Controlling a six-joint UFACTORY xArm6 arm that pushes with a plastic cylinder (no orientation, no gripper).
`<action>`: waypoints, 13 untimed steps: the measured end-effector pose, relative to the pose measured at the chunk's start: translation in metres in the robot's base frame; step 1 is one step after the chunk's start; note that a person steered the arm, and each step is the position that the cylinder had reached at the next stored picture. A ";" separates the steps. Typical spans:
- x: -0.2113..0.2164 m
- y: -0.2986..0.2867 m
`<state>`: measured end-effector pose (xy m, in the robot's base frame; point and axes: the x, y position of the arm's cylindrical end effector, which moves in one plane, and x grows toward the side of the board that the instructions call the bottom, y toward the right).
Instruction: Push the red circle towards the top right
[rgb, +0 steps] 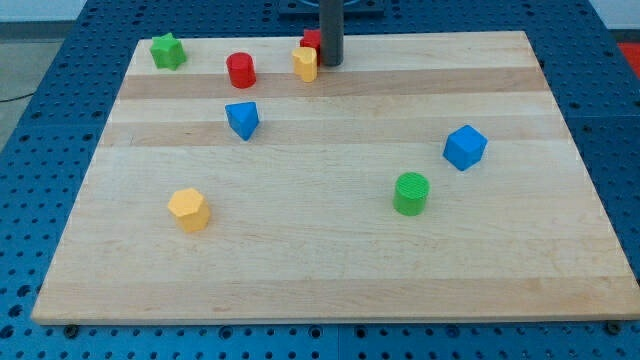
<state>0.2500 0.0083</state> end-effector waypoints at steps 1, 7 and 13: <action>0.011 0.041; 0.089 -0.160; 0.052 -0.070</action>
<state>0.3018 -0.0614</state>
